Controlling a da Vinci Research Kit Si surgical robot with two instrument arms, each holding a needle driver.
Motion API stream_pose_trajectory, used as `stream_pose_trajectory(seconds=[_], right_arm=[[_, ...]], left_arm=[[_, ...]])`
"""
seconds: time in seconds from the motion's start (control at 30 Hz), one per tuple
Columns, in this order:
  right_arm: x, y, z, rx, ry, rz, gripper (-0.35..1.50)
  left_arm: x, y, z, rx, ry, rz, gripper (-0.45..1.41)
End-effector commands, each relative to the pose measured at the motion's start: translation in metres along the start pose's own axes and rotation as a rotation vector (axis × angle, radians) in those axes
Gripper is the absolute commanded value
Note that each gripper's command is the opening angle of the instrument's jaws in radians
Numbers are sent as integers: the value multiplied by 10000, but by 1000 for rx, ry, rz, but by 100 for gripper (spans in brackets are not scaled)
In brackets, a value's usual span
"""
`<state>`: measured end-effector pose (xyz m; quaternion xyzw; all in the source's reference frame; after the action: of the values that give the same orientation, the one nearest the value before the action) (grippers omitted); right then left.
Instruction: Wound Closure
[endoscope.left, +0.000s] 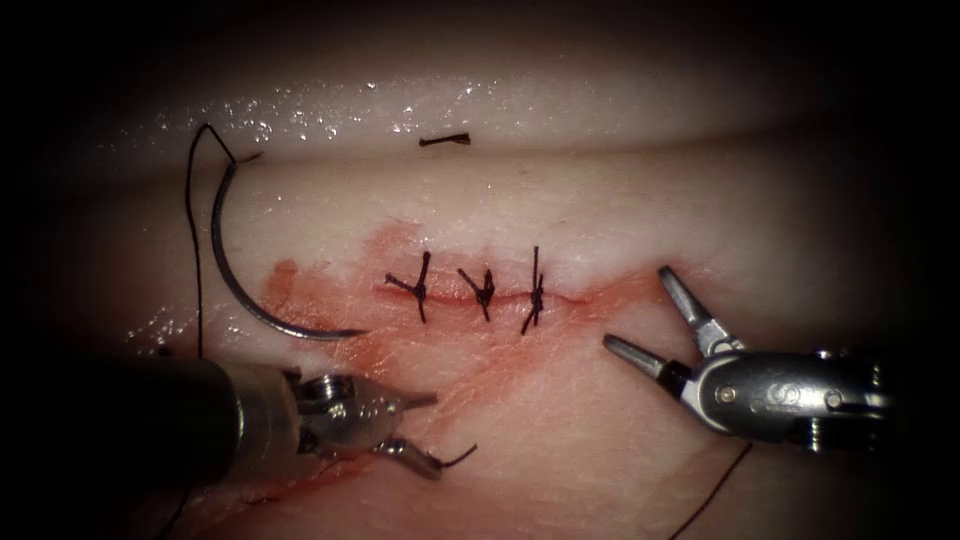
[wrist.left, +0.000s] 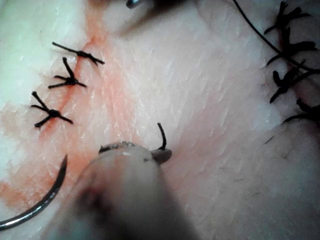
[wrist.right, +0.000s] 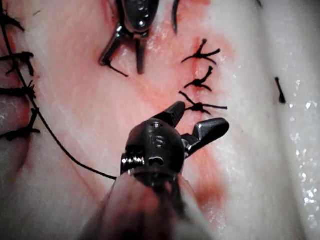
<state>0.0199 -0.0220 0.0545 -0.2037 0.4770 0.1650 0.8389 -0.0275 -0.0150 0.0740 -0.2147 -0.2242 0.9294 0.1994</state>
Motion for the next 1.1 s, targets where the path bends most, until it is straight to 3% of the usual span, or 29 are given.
stream_pose_trajectory(seconds=[0.03, 0.23, 0.33, 0.43, 0.6, 0.73, 0.77, 0.83, 0.87, 0.97, 1.0, 1.07, 1.1], right_arm=[[0, -6, 8, 0, 3, -1, 148], [0, -7, 7, 0, 4, -2, 146], [0, -8, 7, 0, 4, -2, 146], [1, -8, 7, -3, 1, 23, 146], [9, 0, 7, 58, 50, 62, 140], [21, 14, 8, 123, 91, -22, 109], [23, 19, 9, 161, 98, -11, 92], [28, 29, 8, 290, 68, 14, -22], [30, 33, 9, 344, 57, 19, -35], [34, 43, 12, 516, 18, 50, -35], [35, 45, 14, 569, -16, 63, -10], [36, 45, 17, 614, -59, 92, 91], [37, 43, 18, 636, -58, 105, 110]], left_arm=[[-2, 2, 0, 6, 0, 4, 84], [-10, 14, -38, 35, -8, 53, 83], [-3, 22, -56, 35, -9, 85, 69], [14, 26, -74, 43, 93, 137, 56], [50, 20, -100, 55, 375, 228, 54], [74, 4, -126, 61, 536, 246, 52], [78, -1, -134, 56, 575, 256, 52], [84, -9, -145, 55, 608, 275, 52], [87, -12, -150, 54, 619, 288, 52], [91, -18, -158, 27, 664, 308, 56], [91, -18, -158, 4, 687, 318, 56], [90, -19, -157, -17, 707, 346, 56], [88, -19, -155, -21, 712, 360, 57]])
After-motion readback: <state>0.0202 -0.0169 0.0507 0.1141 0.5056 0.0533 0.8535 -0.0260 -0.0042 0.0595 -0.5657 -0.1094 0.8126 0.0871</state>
